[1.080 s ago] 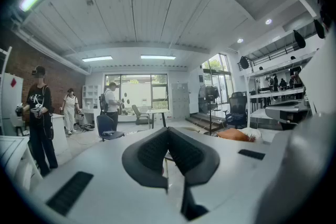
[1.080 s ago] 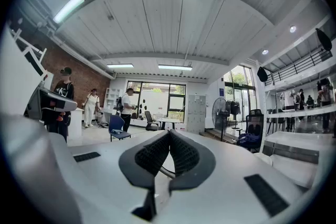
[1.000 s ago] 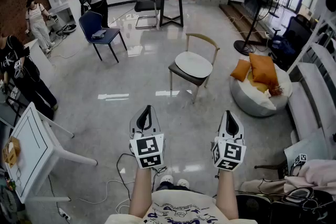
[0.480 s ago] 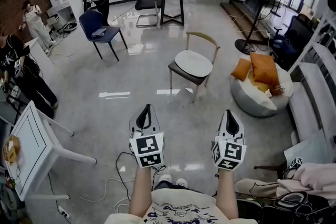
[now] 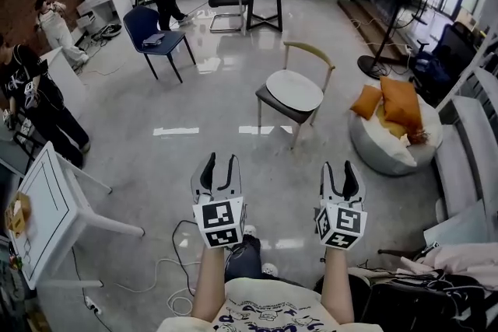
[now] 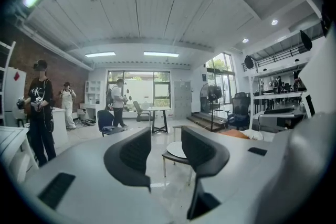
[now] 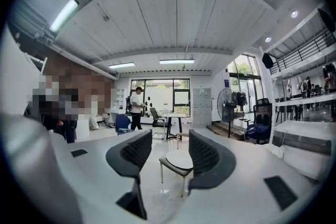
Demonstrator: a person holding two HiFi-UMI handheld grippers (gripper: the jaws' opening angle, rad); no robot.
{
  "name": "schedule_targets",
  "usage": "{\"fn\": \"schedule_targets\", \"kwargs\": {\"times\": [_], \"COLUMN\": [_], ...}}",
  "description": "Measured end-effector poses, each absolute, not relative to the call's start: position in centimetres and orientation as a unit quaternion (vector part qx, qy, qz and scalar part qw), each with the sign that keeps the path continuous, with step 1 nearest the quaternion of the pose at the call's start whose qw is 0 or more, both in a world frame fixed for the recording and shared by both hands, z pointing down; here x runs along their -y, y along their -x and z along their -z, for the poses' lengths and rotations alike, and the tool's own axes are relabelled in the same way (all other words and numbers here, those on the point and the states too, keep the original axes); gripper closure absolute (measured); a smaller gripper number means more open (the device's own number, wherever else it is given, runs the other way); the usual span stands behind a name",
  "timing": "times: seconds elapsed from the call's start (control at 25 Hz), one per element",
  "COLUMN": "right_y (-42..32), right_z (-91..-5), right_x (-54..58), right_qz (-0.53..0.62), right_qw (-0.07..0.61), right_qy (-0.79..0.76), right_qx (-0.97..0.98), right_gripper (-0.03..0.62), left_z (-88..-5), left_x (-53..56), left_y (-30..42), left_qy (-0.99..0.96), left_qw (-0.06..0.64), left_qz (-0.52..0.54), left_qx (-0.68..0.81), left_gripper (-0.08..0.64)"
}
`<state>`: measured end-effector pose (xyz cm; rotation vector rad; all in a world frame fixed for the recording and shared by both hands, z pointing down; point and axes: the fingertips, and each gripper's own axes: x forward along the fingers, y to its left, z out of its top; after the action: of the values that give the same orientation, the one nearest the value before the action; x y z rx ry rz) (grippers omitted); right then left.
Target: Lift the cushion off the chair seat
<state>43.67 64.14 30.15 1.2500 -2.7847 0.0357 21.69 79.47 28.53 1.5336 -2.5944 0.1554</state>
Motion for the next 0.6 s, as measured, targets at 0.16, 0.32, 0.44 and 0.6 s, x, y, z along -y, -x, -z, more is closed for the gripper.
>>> {"fn": "schedule_targets", "kwargs": {"times": [0.16, 0.32, 0.44, 0.6], "right_y": [-41.2, -37.7, -34.2, -29.3], "right_z": [-31.2, -31.7, -31.6, -31.5], "right_x": [-61.1, -56.3, -52.5, -47.7], "right_qz": [-0.019, -0.019, -0.018, -0.022], "right_qw": [0.045, 0.044, 0.046, 0.042], "right_qy": [-0.412, -0.417, -0.427, -0.445], "right_qx": [0.91, 0.907, 0.903, 0.894], "right_gripper": [0.327, 0.313, 0.302, 0.293], "left_z": [-29.1, -30.0, -30.0, -29.8], "left_x": [-76.6, -71.4, -67.0, -61.0], "left_y": [-19.0, -15.2, -11.4, -6.0], "left_qy": [-0.509, -0.518, -0.529, -0.549], "left_qw": [0.061, 0.061, 0.063, 0.062], "left_qz": [-0.042, -0.039, -0.038, -0.042], "left_qx": [0.857, 0.852, 0.845, 0.833], "left_gripper": [0.318, 0.316, 0.316, 0.316]}}
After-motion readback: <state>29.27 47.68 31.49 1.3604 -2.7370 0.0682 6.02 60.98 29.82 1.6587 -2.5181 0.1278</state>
